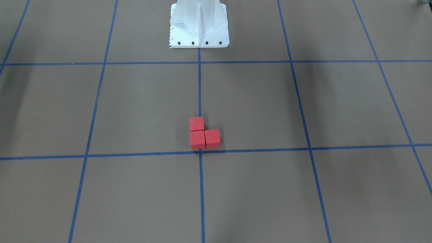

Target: Form red blocks into L shape at center

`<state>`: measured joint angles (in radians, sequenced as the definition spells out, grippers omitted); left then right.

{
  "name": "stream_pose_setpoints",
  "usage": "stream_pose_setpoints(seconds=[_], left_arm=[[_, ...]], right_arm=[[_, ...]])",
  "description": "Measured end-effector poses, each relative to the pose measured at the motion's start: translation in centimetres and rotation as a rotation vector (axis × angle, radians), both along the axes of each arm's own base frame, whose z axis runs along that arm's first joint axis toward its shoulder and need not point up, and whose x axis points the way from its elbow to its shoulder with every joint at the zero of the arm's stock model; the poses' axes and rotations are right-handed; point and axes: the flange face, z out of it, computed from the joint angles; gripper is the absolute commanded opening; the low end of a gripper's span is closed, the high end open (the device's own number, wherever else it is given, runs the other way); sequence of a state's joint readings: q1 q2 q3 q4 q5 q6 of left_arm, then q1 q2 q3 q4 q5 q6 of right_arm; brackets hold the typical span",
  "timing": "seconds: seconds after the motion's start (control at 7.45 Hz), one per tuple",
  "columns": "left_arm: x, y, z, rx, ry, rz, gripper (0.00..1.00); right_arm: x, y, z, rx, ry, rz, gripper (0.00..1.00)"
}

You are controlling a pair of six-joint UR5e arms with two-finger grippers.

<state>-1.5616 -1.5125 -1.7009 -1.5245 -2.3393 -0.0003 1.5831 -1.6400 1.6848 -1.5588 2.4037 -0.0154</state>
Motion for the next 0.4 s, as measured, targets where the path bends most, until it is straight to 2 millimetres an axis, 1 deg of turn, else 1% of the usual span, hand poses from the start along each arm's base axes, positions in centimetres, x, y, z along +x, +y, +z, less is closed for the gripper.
stream_pose_setpoints(seconds=[0.4], left_arm=[[0.00, -0.05, 0.12, -0.001, 0.000, 0.001, 1.00]], right_arm=[[0.00, -0.19, -0.16, 0.003, 0.000, 0.000, 0.99]])
